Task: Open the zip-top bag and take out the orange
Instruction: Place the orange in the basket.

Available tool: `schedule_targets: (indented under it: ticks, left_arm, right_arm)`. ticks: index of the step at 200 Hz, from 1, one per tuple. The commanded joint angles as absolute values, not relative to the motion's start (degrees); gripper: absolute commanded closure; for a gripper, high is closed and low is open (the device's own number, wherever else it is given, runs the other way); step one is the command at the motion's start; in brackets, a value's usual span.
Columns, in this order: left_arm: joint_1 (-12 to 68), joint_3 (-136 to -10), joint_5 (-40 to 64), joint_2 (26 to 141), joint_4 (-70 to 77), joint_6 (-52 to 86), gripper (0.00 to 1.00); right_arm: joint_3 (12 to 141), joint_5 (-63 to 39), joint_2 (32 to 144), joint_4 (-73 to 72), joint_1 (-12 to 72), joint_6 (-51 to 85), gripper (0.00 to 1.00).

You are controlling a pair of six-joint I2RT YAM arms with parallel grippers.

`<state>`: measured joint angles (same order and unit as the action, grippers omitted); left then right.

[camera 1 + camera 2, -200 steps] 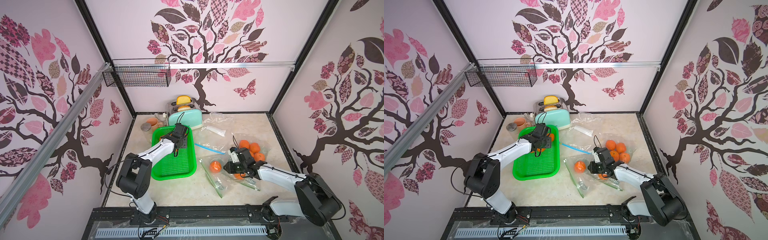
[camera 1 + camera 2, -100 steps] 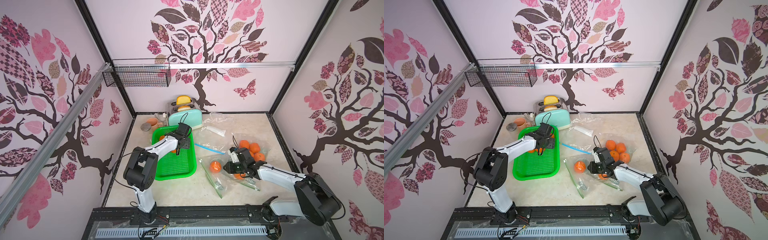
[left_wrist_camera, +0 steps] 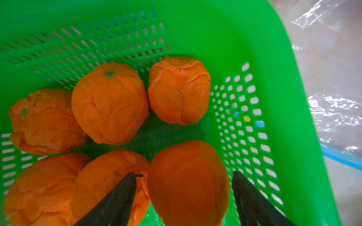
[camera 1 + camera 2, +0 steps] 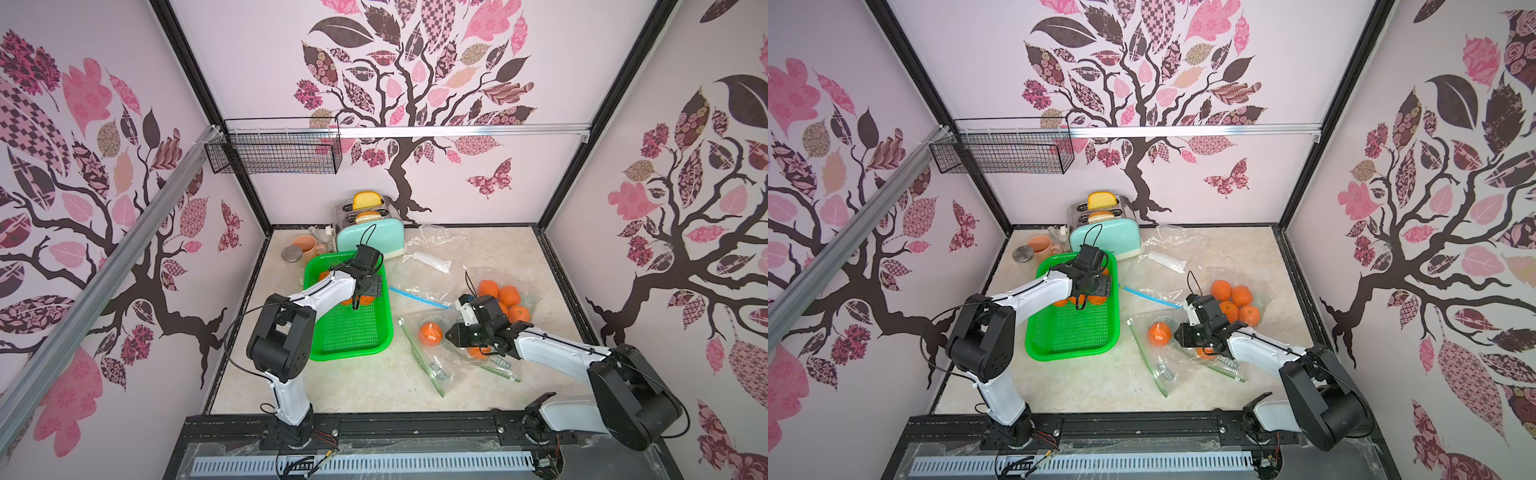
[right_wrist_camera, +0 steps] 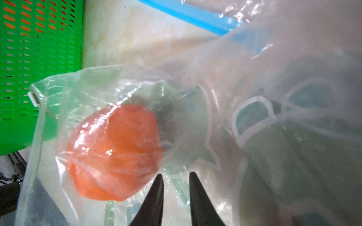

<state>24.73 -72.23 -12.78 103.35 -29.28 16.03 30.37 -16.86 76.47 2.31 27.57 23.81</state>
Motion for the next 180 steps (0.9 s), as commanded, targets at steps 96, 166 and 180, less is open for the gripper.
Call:
schedule_targets:
  ticks: [96, 166, 180]
  left_arm:
    - [31.26, -57.71, 2.53, 78.41, -24.35, 23.11, 0.38]
    - [49.36, -36.33, 19.03, 58.84, -16.33, 29.59, 0.72]
    - [52.88, -34.56, 18.30, 58.74, -15.47, 30.71, 0.75]
  right_arm:
    - [30.49, -15.14, 77.27, 6.33, 27.18, 23.31, 0.71]
    - [31.16, -14.38, 75.66, 7.12, 26.90, 23.16, 0.71]
    - [31.34, -14.21, 74.36, 7.13, 26.87, 23.37, 0.70]
